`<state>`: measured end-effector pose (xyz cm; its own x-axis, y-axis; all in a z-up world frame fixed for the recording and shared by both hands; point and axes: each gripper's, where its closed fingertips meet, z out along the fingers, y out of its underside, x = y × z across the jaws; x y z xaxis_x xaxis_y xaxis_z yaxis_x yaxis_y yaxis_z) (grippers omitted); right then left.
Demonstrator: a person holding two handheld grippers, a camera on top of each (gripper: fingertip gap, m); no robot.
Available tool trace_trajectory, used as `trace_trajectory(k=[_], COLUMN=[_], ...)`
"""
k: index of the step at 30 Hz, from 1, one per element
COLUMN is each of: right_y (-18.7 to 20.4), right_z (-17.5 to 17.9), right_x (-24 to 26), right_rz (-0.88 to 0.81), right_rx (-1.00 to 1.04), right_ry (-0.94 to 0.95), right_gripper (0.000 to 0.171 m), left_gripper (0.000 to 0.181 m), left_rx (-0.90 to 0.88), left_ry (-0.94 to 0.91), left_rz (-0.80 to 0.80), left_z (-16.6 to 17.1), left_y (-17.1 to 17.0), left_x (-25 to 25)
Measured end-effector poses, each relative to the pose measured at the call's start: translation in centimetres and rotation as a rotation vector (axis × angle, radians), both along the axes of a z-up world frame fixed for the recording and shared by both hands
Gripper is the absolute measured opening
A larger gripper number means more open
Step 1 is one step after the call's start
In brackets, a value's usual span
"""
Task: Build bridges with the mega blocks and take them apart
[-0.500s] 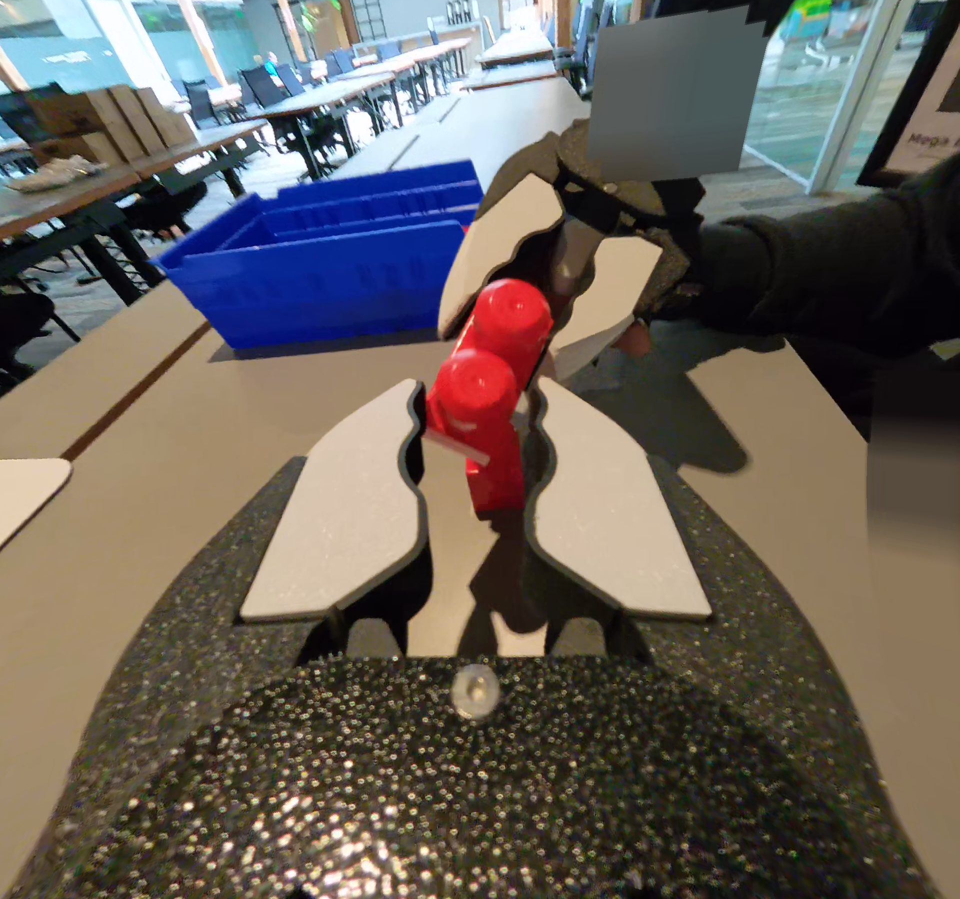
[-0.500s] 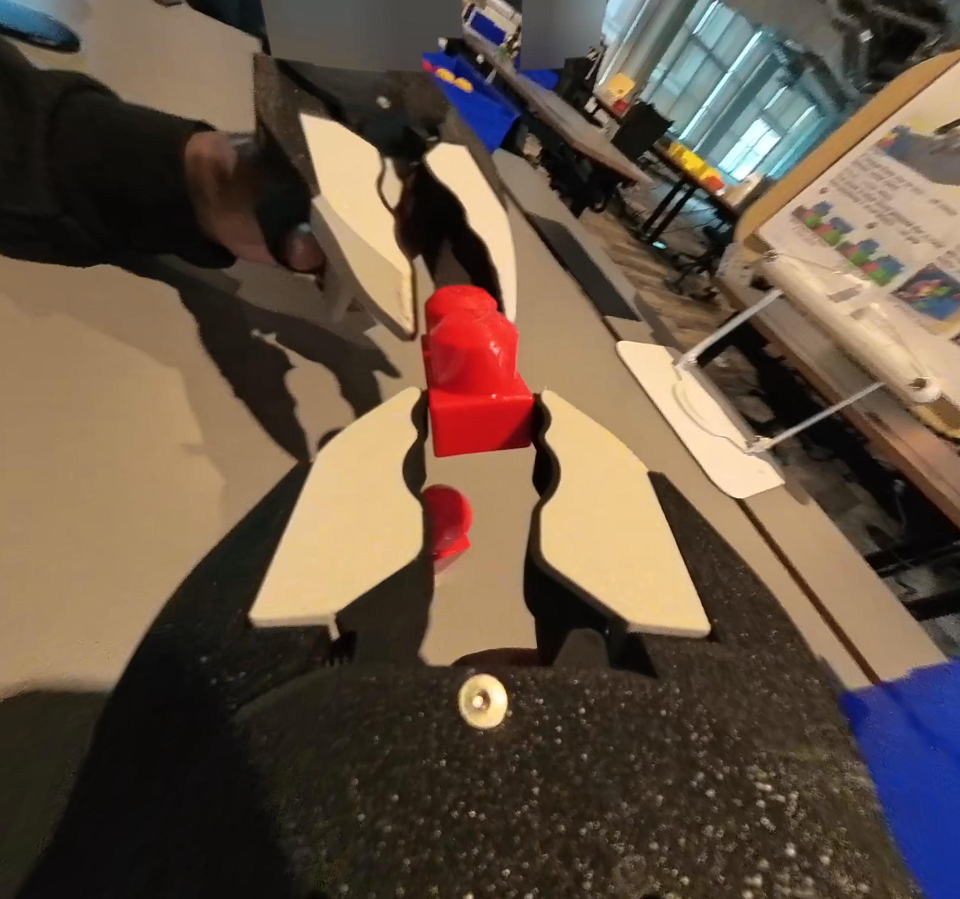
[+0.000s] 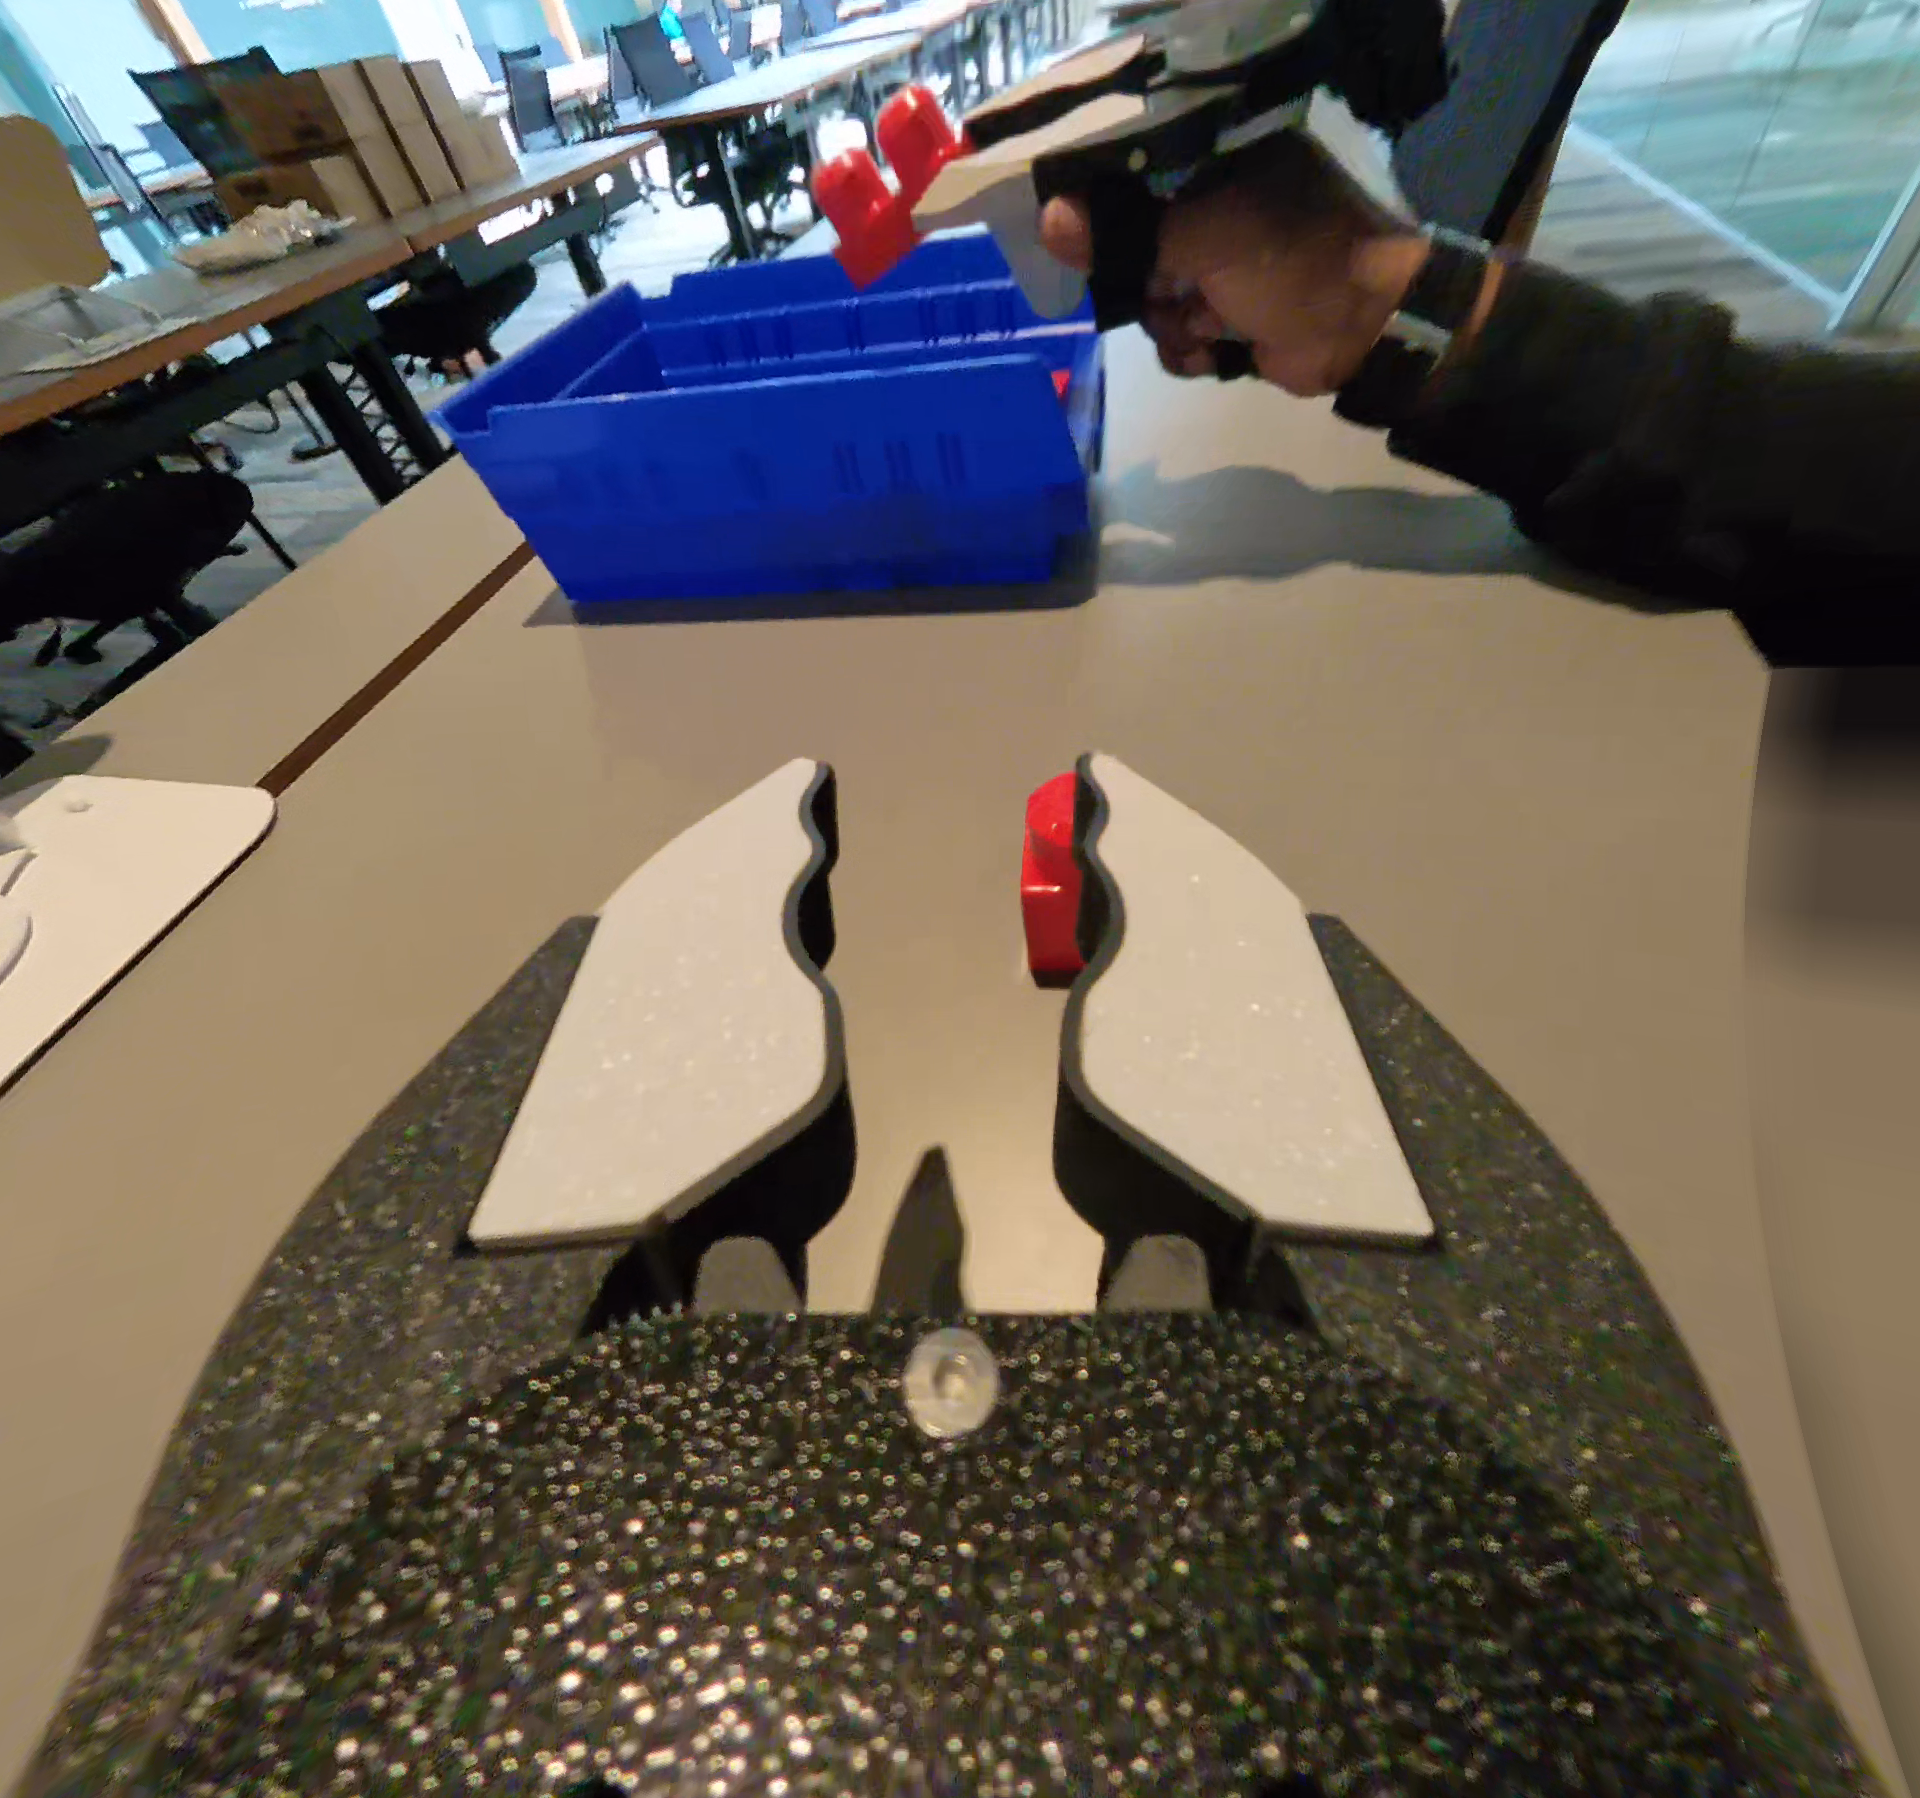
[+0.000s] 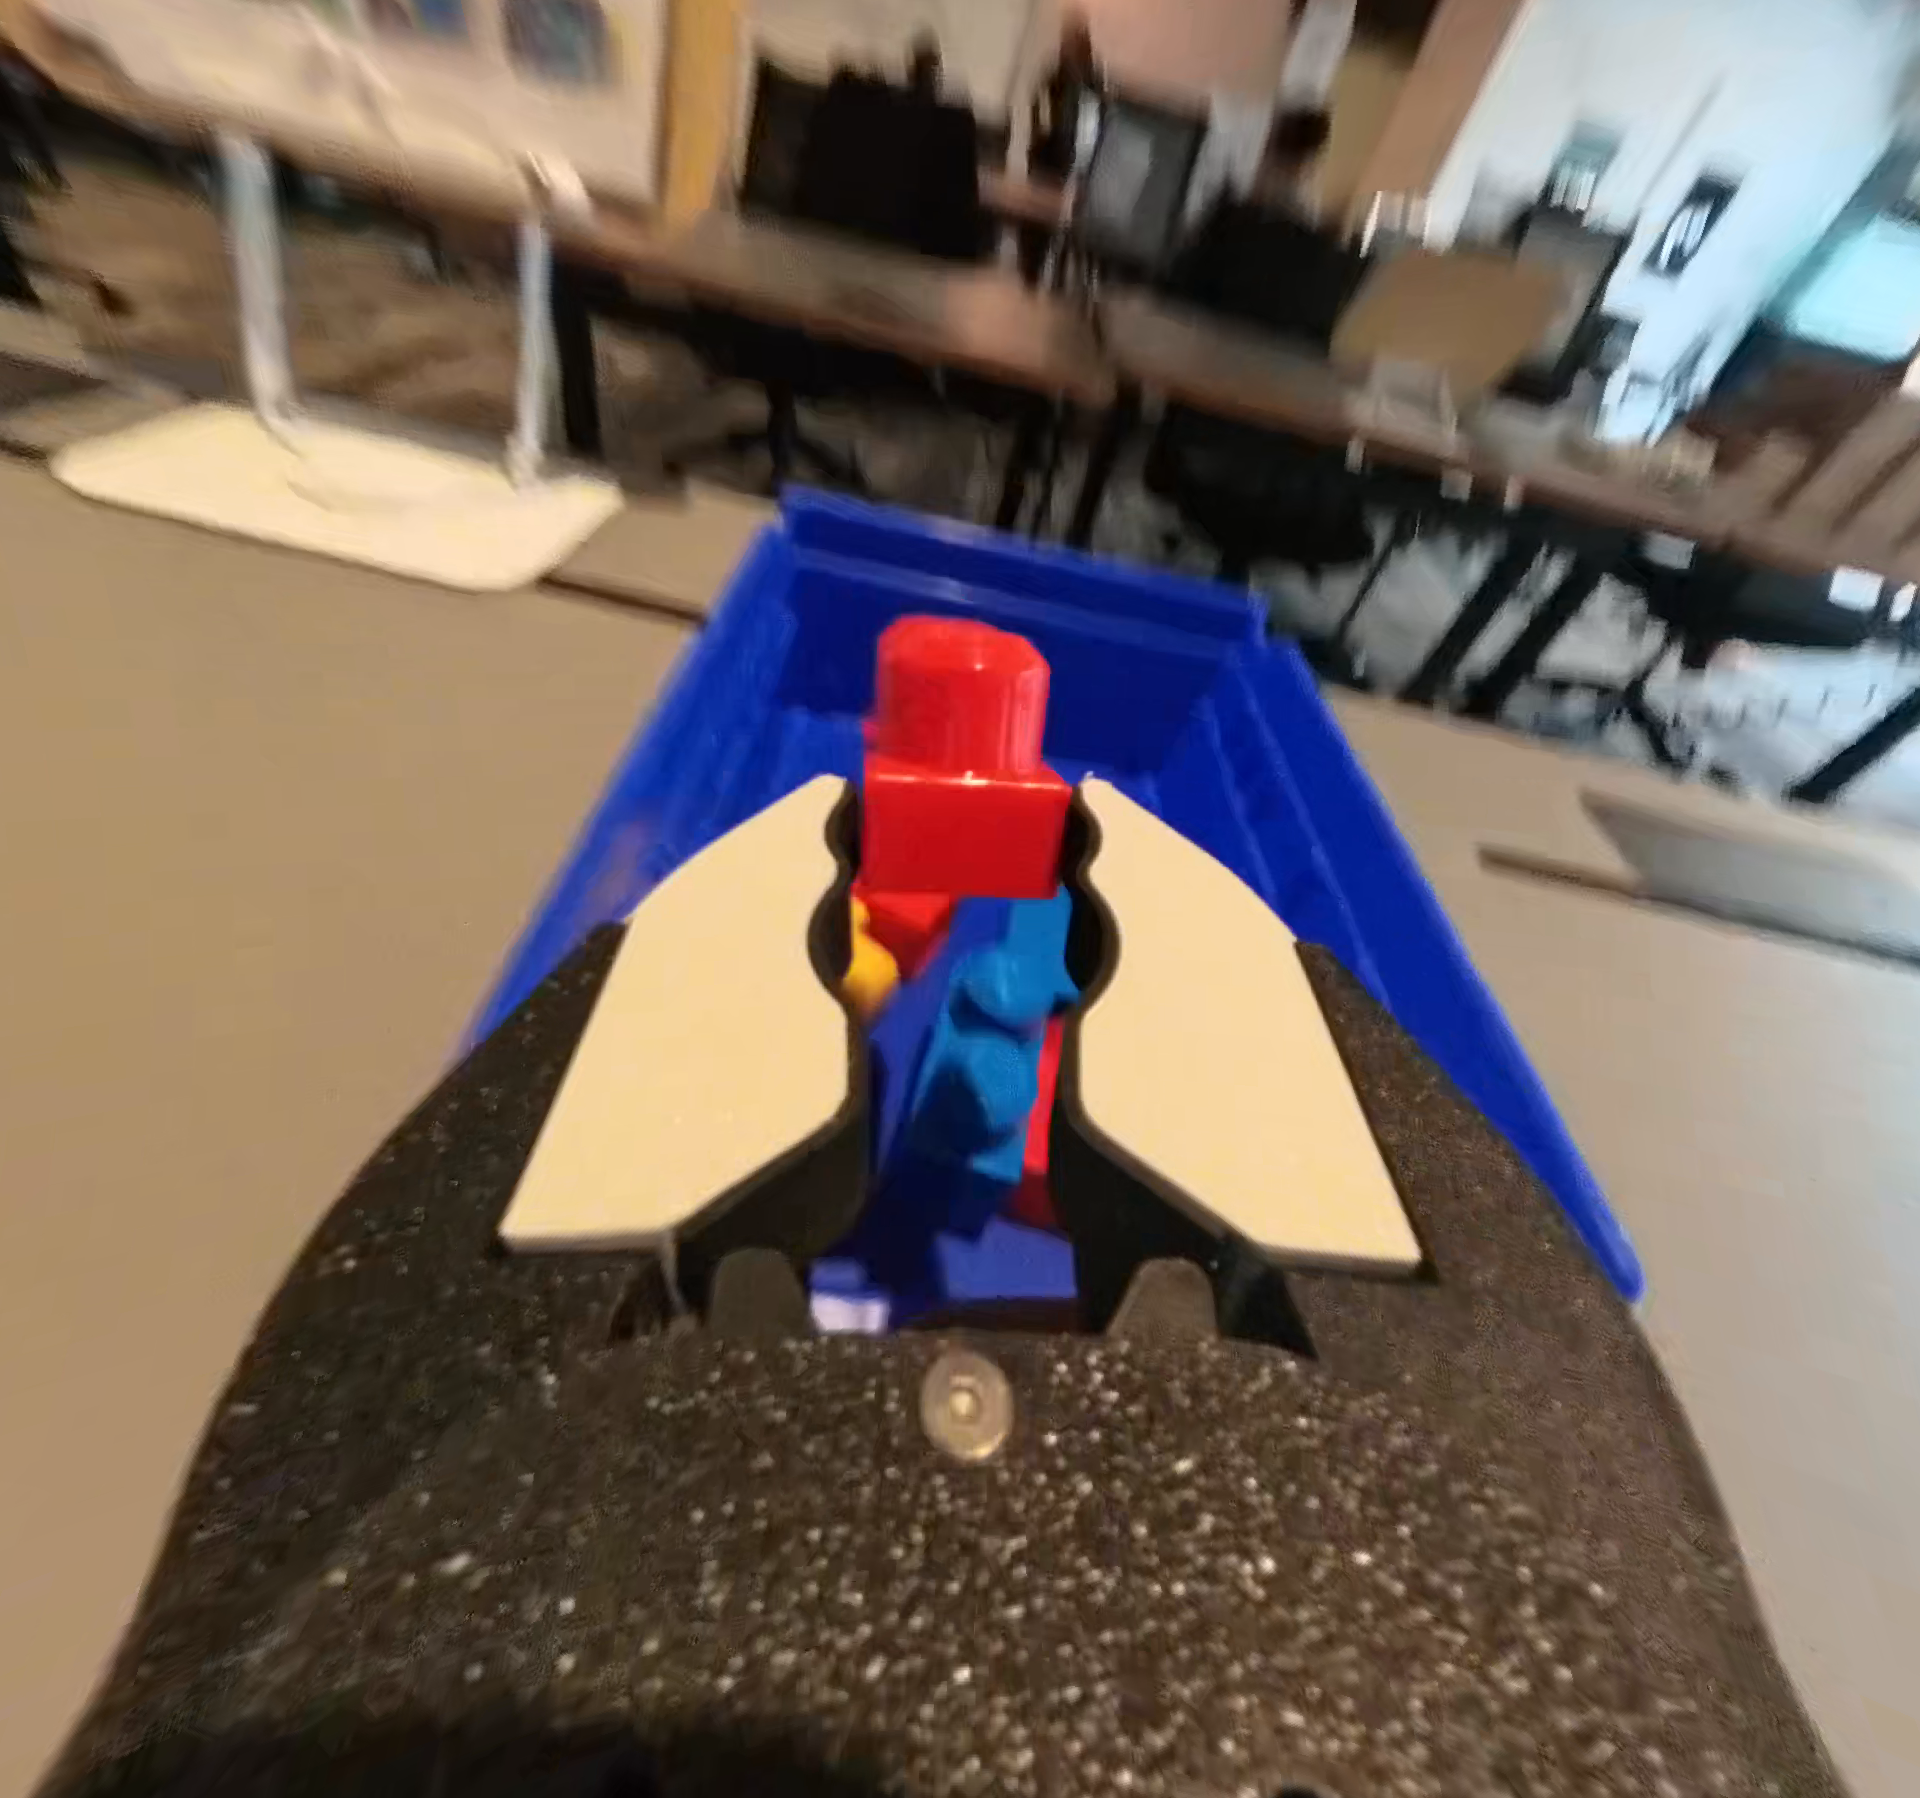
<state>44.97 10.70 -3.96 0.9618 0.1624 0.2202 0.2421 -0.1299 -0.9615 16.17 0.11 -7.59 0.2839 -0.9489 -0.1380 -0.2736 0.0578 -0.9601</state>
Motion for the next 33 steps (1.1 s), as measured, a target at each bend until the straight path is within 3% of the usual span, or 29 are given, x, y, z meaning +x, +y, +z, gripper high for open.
trace_trajectory(k=[3,10,15,20,24,27,29,33], right_y=[0.8,0.7,0.4,-0.6,-3.3,-8.6,-12.4,-12.8], right_z=[-4.1,-5.1,-4.2,-0.4,4.5,6.8,5.9,-0.3], right_x=[0.7,-0.7,-1.9,-3.2,-6.4,-11.8,-15.9,-21.9], right_rz=[-0.007,0.011,0.084,0.171,0.339,0.654,0.891,1.049], right_rx=[-0.210,-0.257,-0.225,-0.062,0.213,0.434,0.495,0.208], right_ry=[-0.012,-0.086,-0.005,0.118,0.096,-0.004,-0.104,-0.267], right_gripper=[0.037,0.039,0.055,0.066,0.059,0.047,0.033,0.041], left_gripper=[0.042,0.042,0.043,0.050,0.064,0.071,0.072,0.070], left_rx=[0.004,-0.017,-0.026,-0.058,-0.114,-0.127,-0.120,-0.126], left_ry=[0.050,0.020,0.014,0.024,0.082,0.189,0.262,0.365], left_rz=[0.039,0.055,0.046,0.004,-0.041,-0.039,-0.043,-0.062], left_z=[-0.7,-0.5,-0.4,-1.0,-2.5,-4.5,-5.8,-7.9], left_y=[0.6,0.9,0.8,0.3,-0.3,-0.4,-0.6,-1.2], left_x=[-0.1,-0.5,-0.5,0.1,0.9,1.3,1.7,2.8])
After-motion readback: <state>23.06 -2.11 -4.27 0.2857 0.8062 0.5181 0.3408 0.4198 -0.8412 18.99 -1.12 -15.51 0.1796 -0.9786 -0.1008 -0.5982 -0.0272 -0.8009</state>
